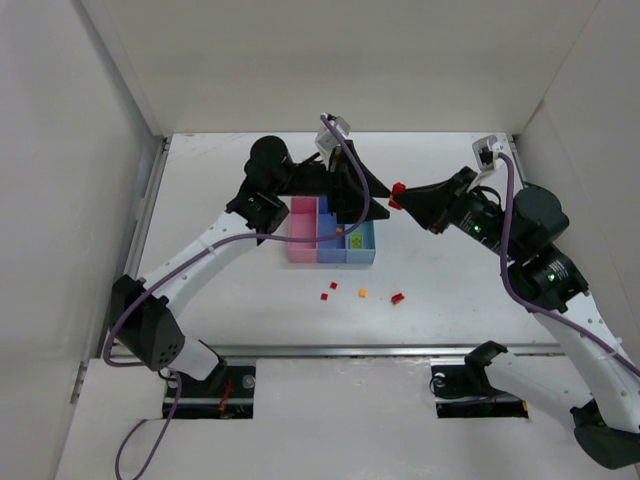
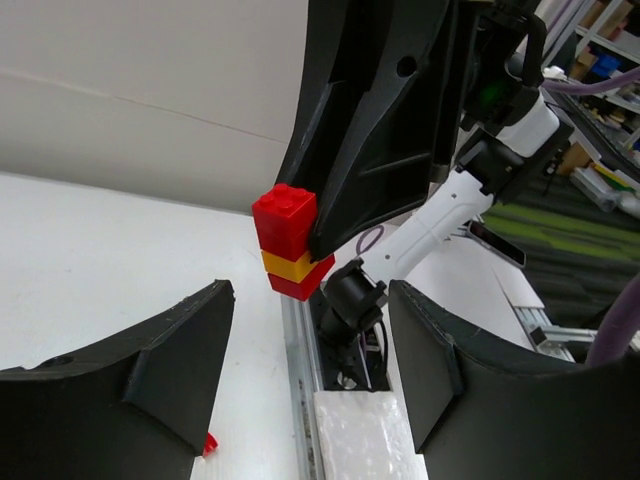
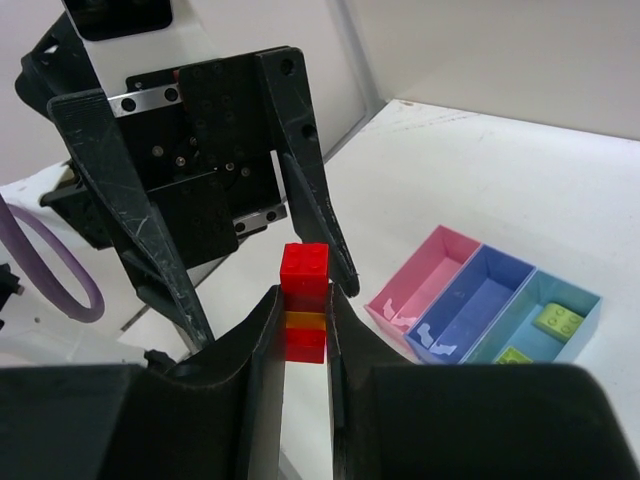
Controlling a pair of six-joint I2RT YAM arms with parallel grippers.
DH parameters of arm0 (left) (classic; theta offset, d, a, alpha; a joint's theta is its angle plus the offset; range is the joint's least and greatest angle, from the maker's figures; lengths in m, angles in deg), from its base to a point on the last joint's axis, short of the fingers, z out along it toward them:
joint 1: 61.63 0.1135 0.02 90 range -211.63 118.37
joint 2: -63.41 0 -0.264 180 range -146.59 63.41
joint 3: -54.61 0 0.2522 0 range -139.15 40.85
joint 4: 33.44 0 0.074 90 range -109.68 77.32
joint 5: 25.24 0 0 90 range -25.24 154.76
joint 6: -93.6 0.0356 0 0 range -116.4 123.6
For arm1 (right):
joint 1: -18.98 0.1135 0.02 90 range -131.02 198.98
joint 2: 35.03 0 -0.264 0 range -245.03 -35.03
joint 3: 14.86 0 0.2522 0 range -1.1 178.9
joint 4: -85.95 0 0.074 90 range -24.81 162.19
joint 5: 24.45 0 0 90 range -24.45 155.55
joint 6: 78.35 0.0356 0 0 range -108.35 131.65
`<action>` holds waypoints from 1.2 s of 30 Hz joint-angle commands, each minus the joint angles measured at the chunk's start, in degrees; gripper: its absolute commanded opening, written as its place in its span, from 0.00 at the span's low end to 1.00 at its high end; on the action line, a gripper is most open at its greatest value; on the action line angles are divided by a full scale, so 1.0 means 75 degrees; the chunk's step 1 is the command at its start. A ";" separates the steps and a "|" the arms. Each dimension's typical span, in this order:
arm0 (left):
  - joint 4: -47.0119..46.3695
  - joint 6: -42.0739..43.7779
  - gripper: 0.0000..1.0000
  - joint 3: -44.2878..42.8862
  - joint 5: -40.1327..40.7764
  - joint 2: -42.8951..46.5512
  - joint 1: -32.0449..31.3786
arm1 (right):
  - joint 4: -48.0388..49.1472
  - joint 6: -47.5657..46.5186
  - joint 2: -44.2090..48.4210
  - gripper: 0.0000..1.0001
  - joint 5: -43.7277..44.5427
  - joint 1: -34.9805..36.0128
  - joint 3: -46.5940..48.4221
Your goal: Sort the legos into containers by color
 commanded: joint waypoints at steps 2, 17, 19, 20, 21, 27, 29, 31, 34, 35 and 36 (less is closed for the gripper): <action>-0.0448 -0.0252 0.61 -0.0468 -0.0528 -0.0049 -0.0066 | 0.0315 -0.0119 0.0122 0.00 -0.0160 0.0064 0.0163; -0.0448 -0.0275 0.46 -0.0481 -0.0177 -0.0353 -0.0149 | 0.0315 -0.0190 -0.0019 0.00 -0.0160 0.0134 0.0315; -0.0448 -0.0170 0.46 -0.0480 -0.0177 -0.0353 -0.0149 | 0.0315 -0.0190 -0.0019 0.00 -0.0160 0.0134 0.0315; -0.0448 -0.0170 0.46 -0.0410 -0.0177 -0.0353 -0.0149 | 0.0315 -0.0190 -0.0019 0.00 -0.0160 0.0134 0.0245; -0.0448 -0.0170 0.46 -0.0410 -0.0177 -0.0353 -0.0149 | 0.0315 -0.0190 -0.0019 0.00 -0.0160 0.0134 0.0245; -0.0448 -0.0170 0.40 -0.0410 -0.0095 -0.0353 -0.0149 | 0.0315 -0.0190 -0.0019 0.00 -0.0160 0.0134 0.0245; -0.0448 -0.0170 0.40 -0.0339 -0.0095 -0.0284 -0.0149 | 0.0315 -0.0190 -0.0019 0.00 -0.0160 0.0134 0.0245; -0.0448 -0.0170 0.40 -0.0269 -0.0095 -0.0283 -0.0149 | 0.0315 -0.0190 -0.0019 0.00 -0.0160 0.0134 0.0245; -0.0448 -0.0170 0.35 -0.0269 -0.0095 -0.0283 -0.0149 | 0.0315 -0.0190 -0.0019 0.00 -0.0160 0.0134 0.0245; -0.0448 -0.0170 0.35 -0.0200 -0.0095 -0.0283 -0.0149 | 0.0315 -0.0190 -0.0019 0.00 -0.0160 0.0134 0.0245; -0.0448 -0.0100 0.35 -0.0199 -0.0095 -0.0283 -0.0149 | 0.0315 -0.0190 -0.0019 0.00 -0.0160 0.0134 0.0245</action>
